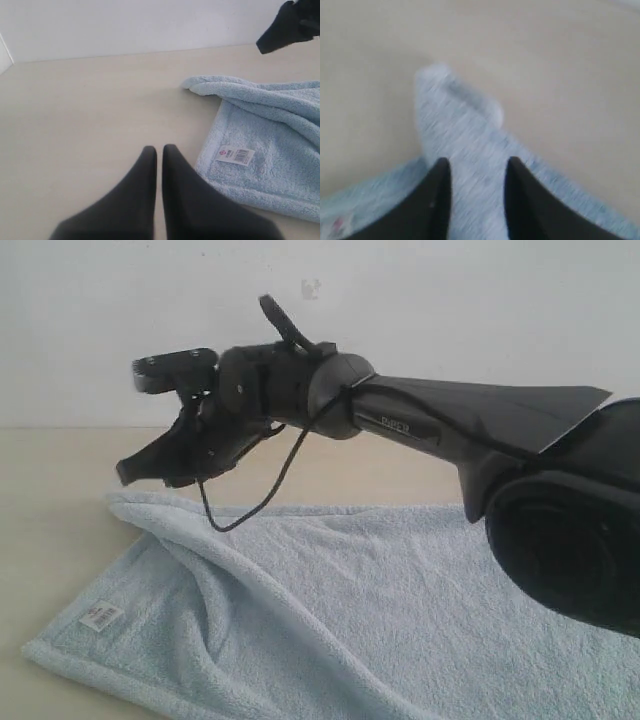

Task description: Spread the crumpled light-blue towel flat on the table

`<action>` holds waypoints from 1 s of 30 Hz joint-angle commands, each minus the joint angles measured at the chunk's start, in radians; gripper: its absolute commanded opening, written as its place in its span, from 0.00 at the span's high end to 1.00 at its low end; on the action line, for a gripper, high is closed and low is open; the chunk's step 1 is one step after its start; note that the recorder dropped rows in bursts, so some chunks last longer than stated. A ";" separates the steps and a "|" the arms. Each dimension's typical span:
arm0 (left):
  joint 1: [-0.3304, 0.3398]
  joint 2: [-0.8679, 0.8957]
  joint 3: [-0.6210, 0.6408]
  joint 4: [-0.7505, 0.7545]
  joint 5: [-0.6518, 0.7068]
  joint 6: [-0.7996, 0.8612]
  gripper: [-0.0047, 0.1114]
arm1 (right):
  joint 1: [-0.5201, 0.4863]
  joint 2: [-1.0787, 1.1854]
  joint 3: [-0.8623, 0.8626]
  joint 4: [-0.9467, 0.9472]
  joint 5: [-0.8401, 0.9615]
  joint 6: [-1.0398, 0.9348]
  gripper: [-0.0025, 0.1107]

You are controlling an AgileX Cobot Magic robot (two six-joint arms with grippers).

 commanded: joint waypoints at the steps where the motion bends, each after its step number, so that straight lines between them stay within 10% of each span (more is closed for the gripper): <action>1: 0.003 -0.003 0.004 0.001 -0.007 0.002 0.93 | 0.111 -0.022 -0.006 0.020 0.321 -0.174 0.97; 19: 0.003 -0.003 0.004 0.001 -0.007 0.002 0.93 | 0.206 0.128 -0.004 0.355 0.369 -0.290 0.97; 30: 0.003 -0.003 0.004 0.001 -0.007 0.002 0.93 | 0.234 0.048 -0.004 0.198 0.191 -0.181 0.97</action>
